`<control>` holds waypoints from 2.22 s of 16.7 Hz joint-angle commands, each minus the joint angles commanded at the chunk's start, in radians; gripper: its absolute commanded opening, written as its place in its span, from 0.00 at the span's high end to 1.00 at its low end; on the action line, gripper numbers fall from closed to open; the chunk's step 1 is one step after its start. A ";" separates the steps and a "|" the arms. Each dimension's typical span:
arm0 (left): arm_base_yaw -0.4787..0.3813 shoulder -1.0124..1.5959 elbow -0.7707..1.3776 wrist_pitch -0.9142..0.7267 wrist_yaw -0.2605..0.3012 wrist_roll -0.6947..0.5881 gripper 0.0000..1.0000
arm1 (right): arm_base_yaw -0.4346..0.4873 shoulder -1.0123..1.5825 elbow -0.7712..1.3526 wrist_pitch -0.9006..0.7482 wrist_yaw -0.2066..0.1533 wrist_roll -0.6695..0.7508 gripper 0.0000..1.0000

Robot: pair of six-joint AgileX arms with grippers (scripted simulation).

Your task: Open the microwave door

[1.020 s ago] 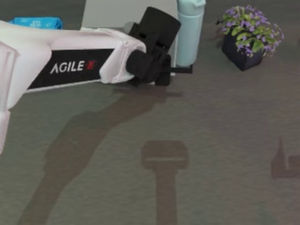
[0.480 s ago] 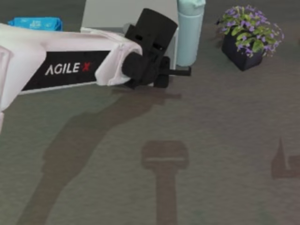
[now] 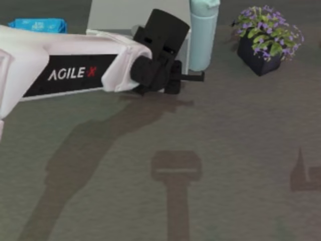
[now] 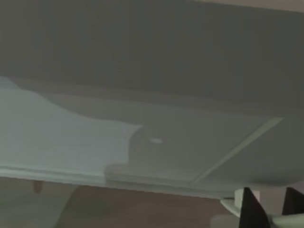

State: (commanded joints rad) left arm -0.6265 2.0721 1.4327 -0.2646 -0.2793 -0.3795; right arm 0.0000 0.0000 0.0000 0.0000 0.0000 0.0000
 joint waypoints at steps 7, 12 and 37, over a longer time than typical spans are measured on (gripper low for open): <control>0.000 0.000 0.000 0.000 0.000 0.000 1.00 | 0.000 0.000 0.000 0.000 0.000 0.000 0.00; -0.008 0.002 0.005 0.001 0.007 -0.004 1.00 | 0.000 0.000 0.000 0.000 0.000 0.000 0.00; 0.011 -0.041 -0.065 0.039 0.043 0.057 1.00 | 0.000 0.000 0.000 0.000 0.000 0.000 0.00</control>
State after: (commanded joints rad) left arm -0.6157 2.0311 1.3676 -0.2261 -0.2361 -0.3228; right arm 0.0000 0.0000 0.0000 0.0000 0.0000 0.0000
